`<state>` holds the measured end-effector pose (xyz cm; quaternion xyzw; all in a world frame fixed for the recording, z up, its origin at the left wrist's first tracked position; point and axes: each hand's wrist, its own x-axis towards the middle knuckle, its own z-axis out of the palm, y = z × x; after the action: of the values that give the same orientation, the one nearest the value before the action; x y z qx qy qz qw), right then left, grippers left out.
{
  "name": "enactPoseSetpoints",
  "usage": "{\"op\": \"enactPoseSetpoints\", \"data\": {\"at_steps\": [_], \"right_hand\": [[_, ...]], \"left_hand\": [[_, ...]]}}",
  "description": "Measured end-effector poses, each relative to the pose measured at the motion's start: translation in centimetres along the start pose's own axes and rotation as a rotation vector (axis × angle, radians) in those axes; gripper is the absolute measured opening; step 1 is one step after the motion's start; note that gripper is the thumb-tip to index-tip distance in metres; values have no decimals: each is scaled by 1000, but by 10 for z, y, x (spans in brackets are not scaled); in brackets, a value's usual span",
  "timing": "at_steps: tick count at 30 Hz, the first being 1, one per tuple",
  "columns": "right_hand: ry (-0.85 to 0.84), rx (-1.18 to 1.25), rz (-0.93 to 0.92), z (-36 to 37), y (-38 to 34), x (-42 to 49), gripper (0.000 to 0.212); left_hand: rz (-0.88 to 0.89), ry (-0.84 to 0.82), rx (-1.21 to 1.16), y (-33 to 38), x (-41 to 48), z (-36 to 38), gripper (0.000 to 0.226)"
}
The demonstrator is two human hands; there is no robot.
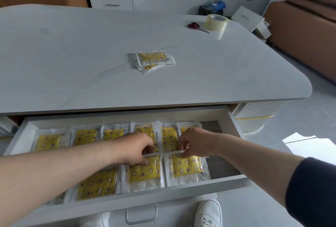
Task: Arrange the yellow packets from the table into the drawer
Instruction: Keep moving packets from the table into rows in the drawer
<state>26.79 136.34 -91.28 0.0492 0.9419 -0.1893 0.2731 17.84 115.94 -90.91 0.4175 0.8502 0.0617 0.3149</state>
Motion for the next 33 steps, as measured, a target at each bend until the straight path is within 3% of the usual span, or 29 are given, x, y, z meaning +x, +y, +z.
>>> {"op": "enactPoseSetpoints", "data": {"at_steps": [9, 17, 21, 26, 33], "right_hand": [[-19, 30, -14, 8, 3, 6, 21], [9, 87, -40, 0, 3, -1, 27], [49, 140, -65, -7, 7, -9, 32], [12, 93, -84, -3, 4, -16, 39], [-29, 44, -110, 6, 1, -14, 44]], "left_hand": [[-4, -14, -53, -1, 0, 7, 37], [65, 10, 60, -2, -5, 0, 36], [166, 72, 131, -6, -7, -8, 48], [201, -27, 119, -6, -11, -4, 61], [245, -86, 248, -6, -9, 3, 58]]}}
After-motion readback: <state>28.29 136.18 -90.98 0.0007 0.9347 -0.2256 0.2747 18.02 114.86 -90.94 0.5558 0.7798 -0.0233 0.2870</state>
